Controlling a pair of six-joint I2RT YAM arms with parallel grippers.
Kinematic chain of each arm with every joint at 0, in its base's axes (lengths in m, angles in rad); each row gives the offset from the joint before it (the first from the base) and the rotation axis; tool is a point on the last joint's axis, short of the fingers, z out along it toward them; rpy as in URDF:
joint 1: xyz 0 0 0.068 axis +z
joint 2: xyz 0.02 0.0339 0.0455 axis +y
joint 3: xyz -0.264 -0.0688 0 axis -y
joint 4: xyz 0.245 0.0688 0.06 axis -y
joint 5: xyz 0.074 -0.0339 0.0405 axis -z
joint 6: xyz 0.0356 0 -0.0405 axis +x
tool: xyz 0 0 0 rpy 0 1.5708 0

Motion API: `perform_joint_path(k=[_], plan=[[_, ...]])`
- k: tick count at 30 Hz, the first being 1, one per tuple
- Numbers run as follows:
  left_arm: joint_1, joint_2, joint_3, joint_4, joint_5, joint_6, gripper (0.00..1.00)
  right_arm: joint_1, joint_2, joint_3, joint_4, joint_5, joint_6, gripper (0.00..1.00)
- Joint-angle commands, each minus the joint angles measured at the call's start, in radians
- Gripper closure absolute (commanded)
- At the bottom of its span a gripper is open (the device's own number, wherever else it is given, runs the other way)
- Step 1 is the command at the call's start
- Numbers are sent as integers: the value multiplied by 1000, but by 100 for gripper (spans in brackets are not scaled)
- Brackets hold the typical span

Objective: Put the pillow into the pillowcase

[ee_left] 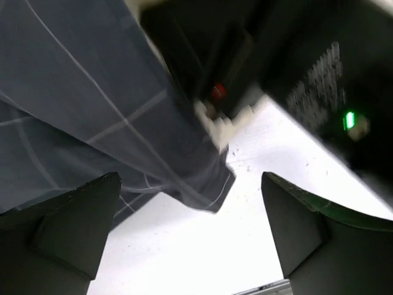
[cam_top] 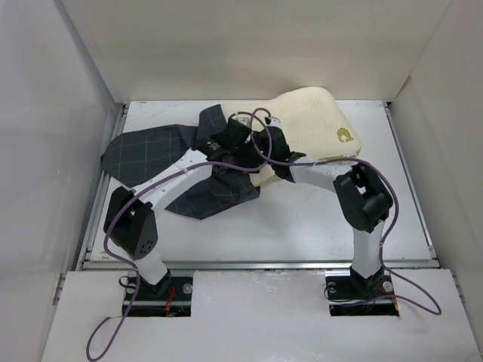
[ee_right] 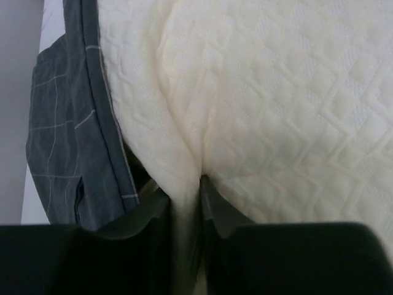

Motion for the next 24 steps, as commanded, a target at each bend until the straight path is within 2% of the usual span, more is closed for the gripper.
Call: perform_joint_path(k=[1, 2, 5, 6, 9, 13, 14, 17, 18, 22, 23, 24], plan=[[14, -65, 100, 40, -74, 6, 0, 23, -134, -70, 63, -12, -27, 70], [39, -81, 100, 40, -88, -5, 0, -2, -161, -111, 63, -26, -38, 56], [140, -81, 112, 40, -135, -14, 0, -75, -240, -153, 63, -136, -69, 36], [164, -72, 125, 40, -135, -14, 0, -94, -249, -153, 63, -167, -82, 32], [243, 16, 219, 50, -126, -5, 0, -151, -258, -153, 54, -227, -108, 29], [307, 209, 428, -13, -154, 4, 1, -169, -239, -110, 39, -253, -211, 25], [316, 291, 523, -39, -178, 4, 1, -169, -229, -93, 38, -253, -281, 24], [358, 414, 629, -87, -160, 18, 3, -169, -182, -3, -4, -253, -425, 16], [378, 436, 681, -87, -142, 29, 6, -169, -163, 25, -18, -253, -453, 11], [389, 478, 694, -35, -36, 64, 7, -169, -71, 148, -35, -207, -550, 10], [389, 487, 694, -24, -7, 73, 7, -169, -52, 192, -46, -207, -568, 3], [389, 487, 694, -15, 22, 74, 7, -169, -13, 213, -57, -196, -579, 1]])
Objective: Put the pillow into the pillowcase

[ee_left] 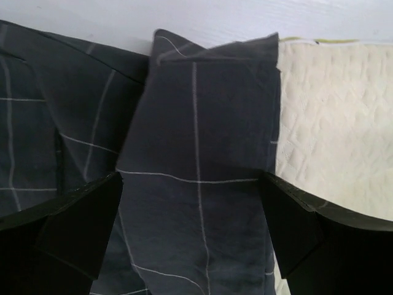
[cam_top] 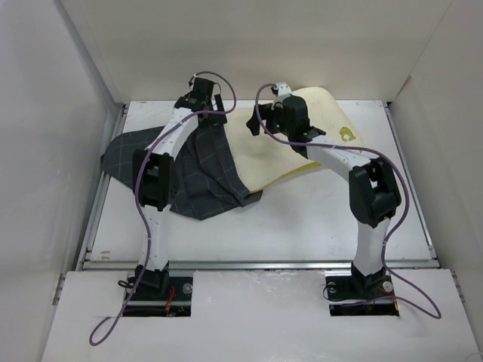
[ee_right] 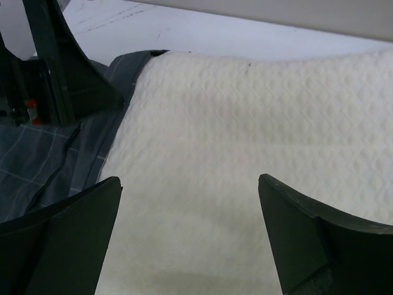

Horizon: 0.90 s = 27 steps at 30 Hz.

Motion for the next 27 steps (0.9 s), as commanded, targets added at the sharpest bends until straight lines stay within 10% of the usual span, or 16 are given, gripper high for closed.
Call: perform_joint_path(k=[1, 10, 13, 14, 16, 17, 19, 27], plan=[[-9, -47, 59, 33, 97, 39, 7, 4, 74, 103, -20, 16, -131, 1], [-9, -15, 40, 66, 129, 50, 12, 62, 237, 216, -59, 34, -159, 1], [-9, 26, 51, 44, 106, 50, 33, 71, 251, 250, -86, 72, -159, 3], [-9, 55, 65, 15, 82, 50, 56, 71, 284, 280, -112, 116, -121, 17], [-9, 65, 78, 6, 69, 50, 63, 71, 285, 296, -129, 130, -121, 29], [-9, 75, 79, 6, 69, 50, 71, 71, 298, 316, -142, 141, -109, 63], [-9, 75, 104, 6, 78, 64, 84, 80, 309, 327, -180, 141, -99, 98], [-18, 20, 131, 58, 123, 85, 100, 80, 179, 118, -37, 99, -99, 100]])
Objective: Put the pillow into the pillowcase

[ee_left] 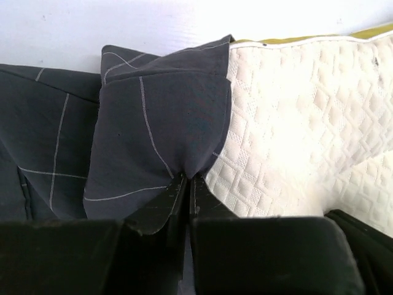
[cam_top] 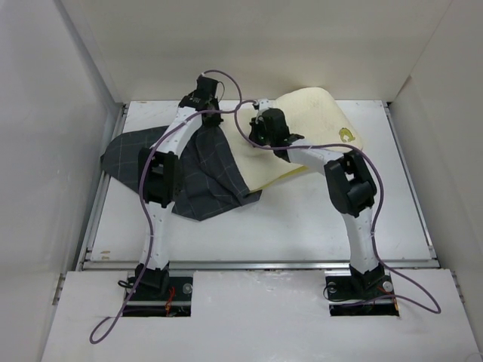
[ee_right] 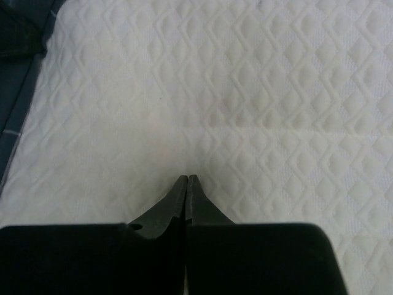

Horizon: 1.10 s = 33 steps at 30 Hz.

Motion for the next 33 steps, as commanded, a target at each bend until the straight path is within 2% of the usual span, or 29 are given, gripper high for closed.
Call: perform_joint_path(k=[1, 4, 6, 12, 18, 19, 20, 21, 22, 23, 24, 25, 27, 29, 31, 32, 33], plan=[[-7, -86, 29, 39, 29, 34, 100, 19, -92, -76, 51, -35, 4, 100], [-45, -127, 10, 78, 29, 62, 100, 41, -103, -103, 71, -116, 4, 100], [-78, -140, 22, 90, 95, 80, 100, 65, -103, -116, 95, -176, 13, 100], [-142, -71, 117, 47, 192, 98, 100, 85, -114, -125, 147, -253, 70, 100], [-202, -71, 102, 47, 197, 123, 100, 69, -91, -125, 167, -216, 174, 100], [-202, -86, 91, 47, 143, 123, 99, 58, -108, -140, 167, -216, 193, 100], [-202, -95, 67, 47, 105, 112, 85, 44, -143, -158, 167, -216, 206, 100], [-193, -109, 56, 38, 74, 112, 77, 33, -163, -180, 167, -227, 216, 94], [-193, -109, 56, 24, 50, 100, 73, 14, -183, -226, 167, -227, 216, 80], [-181, -118, 45, 24, 17, 100, 68, 13, -221, -246, 167, -227, 216, 73], [-167, -118, 33, 10, 17, 91, 58, 0, -240, -266, 154, -218, 207, 64], [-167, -118, 33, 10, 8, 91, 53, -14, -255, -301, 154, -218, 207, 49], [-154, -127, 7, 1, -21, 91, 39, -26, -289, -323, 123, -218, 184, 39], [-154, -127, 7, -8, -64, 91, 35, -39, -313, -335, 82, -218, 147, 34], [-154, -117, -2, -8, -64, 100, 35, -51, -329, -335, 56, -206, 122, 27], [-154, -107, -2, -19, -73, 100, 33, -62, -329, -326, 42, -189, 104, 13], [-154, -107, -2, -19, -92, 100, 33, -62, -341, -326, 8, -175, 86, 3]])
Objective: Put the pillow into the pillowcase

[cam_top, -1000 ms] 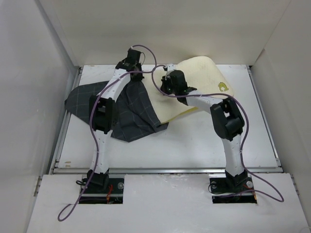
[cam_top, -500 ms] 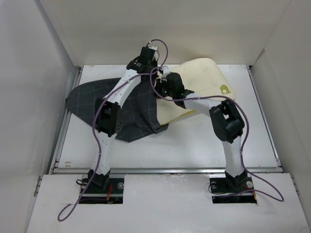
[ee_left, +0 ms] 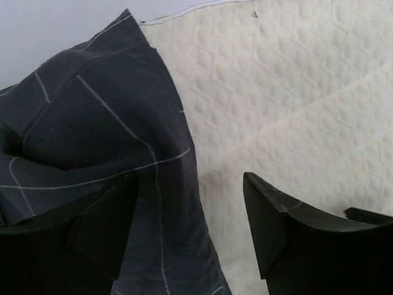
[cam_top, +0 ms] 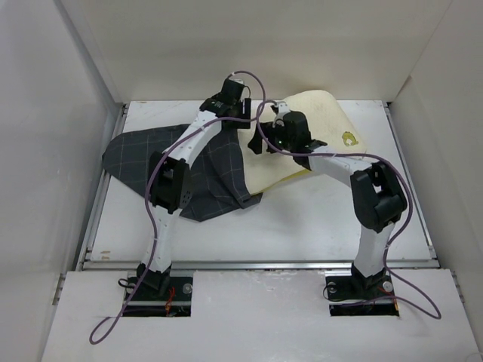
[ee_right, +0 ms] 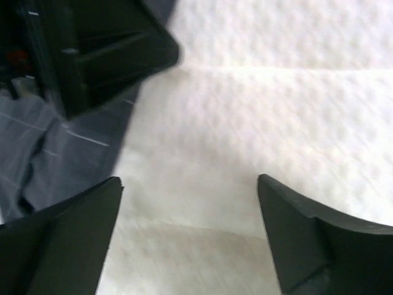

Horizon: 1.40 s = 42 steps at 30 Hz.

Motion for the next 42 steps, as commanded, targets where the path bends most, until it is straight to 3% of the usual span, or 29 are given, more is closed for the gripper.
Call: perform_joint_path(k=[1, 3, 7, 8, 9, 14, 16, 17, 18, 24, 27, 30, 36, 42], plan=[[7, -60, -2, -31, -76, 7, 33, -11, -53, 13, -82, 33, -111, 0], [7, -60, -1, -31, -99, -2, 33, -20, -53, 58, -164, 96, -153, 0], [7, -51, -11, -40, -145, -2, 52, -20, 18, 145, -305, 278, -205, 0], [7, -41, -11, -40, -145, -2, 63, -20, 38, 154, -324, 317, -190, 0], [7, -31, -11, -40, -145, 7, 68, -20, 50, 165, -342, 366, -190, 0], [7, -11, 23, -40, -102, 18, 92, -20, 205, 274, -492, 377, -161, 0], [7, -11, 40, -40, -90, 18, 100, -20, 259, 311, -534, 299, -161, 22], [7, -11, 51, -40, -90, 18, 100, -20, 279, 323, -547, 288, -161, 87], [7, -20, 51, -40, -81, 27, 100, -20, 289, 323, -547, 279, -143, 100], [-16, -68, 94, -17, 6, 81, 100, -20, 63, 98, -221, 153, -84, 100], [-61, -93, 120, -17, 48, 119, 100, -20, -32, 89, -148, 44, -32, 100], [-84, -102, 158, -27, 115, 119, 100, -20, -83, 78, -51, 35, 19, 100], [-124, -114, 167, -31, 163, 99, 100, 24, -92, 26, 110, 177, 159, 100], [-154, -143, 20, -59, 181, 43, 100, 24, -117, -72, 173, 520, 302, 100]])
